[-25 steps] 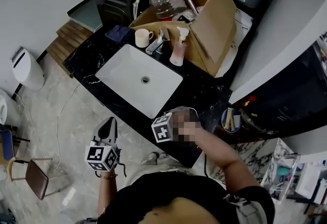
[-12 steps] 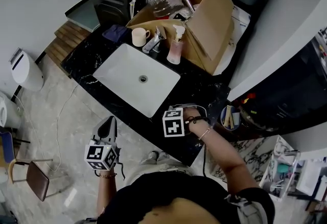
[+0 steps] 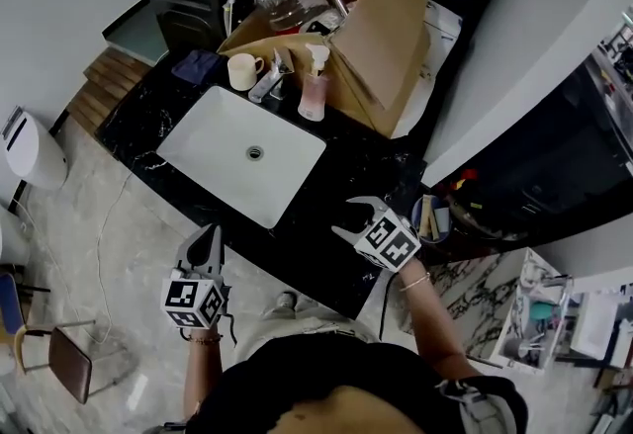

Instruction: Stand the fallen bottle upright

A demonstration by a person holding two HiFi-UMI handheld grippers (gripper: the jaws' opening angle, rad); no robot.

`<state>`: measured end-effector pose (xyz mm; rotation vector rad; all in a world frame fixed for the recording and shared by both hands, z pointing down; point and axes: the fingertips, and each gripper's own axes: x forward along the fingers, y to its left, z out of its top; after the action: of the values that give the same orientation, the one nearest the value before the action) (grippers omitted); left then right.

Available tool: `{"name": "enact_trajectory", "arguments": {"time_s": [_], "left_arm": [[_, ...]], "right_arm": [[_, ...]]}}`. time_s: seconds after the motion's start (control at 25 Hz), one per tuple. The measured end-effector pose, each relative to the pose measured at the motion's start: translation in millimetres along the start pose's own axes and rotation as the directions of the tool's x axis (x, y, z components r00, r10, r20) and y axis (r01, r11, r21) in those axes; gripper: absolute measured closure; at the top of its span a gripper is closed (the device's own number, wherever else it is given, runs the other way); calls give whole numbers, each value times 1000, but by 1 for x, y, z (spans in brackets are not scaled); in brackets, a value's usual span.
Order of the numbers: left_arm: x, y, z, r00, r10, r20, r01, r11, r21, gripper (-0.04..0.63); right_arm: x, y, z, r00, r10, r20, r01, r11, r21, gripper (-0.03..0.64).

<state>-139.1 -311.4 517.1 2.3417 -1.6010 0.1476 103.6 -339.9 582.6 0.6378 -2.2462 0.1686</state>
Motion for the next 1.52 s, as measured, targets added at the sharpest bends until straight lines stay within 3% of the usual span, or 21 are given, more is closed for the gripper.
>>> {"name": "enact_trajectory", "arguments": {"time_s": [0.12, 0.24, 0.64, 0.72, 0.96, 1.04, 1.2, 1.32, 1.36, 1.44, 1.52], "left_arm": [[7, -8, -1, 1000, -18, -8, 18, 1000, 6, 595], [12, -16, 0, 999, -30, -11, 30, 999, 12, 595], [12, -36, -1, 999, -47, -22, 48, 998, 30, 595], [8, -37, -4, 999, -44, -28, 45, 999, 31, 595], [8, -42, -7, 998, -54, -32, 55, 998, 32, 595], [12, -52, -5, 997, -76, -21, 77, 996, 41, 595], [18, -72, 0, 993, -114, 17, 113, 992, 59, 595], [23, -84, -2, 990, -131, 52, 132, 991, -16, 595], [24, -89, -4, 989, -141, 54, 143, 989, -34, 595], [24, -98, -8, 987, -154, 50, 156, 987, -30, 595], [22, -101, -7, 987, -145, 65, 145, 989, -4, 595]], "right_arm": [[-10, -6, -11, 986, -135, 95, 125, 987, 105, 396], [-17, -7, -14, 964, -198, 178, 165, 969, 187, 396], [-20, -4, -14, 933, -215, 288, 159, 966, 206, 373], [-24, -3, -13, 922, -231, 310, 161, 958, 236, 339], [-51, 5, -33, 890, -331, 315, 224, 917, 331, 333], [-64, 8, -41, 867, -381, 320, 258, 894, 365, 333], [-91, 15, -48, 781, -513, 355, 346, 829, 439, 335], [-97, 18, -55, 754, -567, 332, 369, 784, 499, 393], [-98, 19, -57, 745, -581, 328, 371, 770, 520, 452], [-102, 20, -58, 727, -604, 328, 369, 745, 556, 545], [-103, 22, -56, 724, -607, 328, 358, 737, 574, 589]]}}
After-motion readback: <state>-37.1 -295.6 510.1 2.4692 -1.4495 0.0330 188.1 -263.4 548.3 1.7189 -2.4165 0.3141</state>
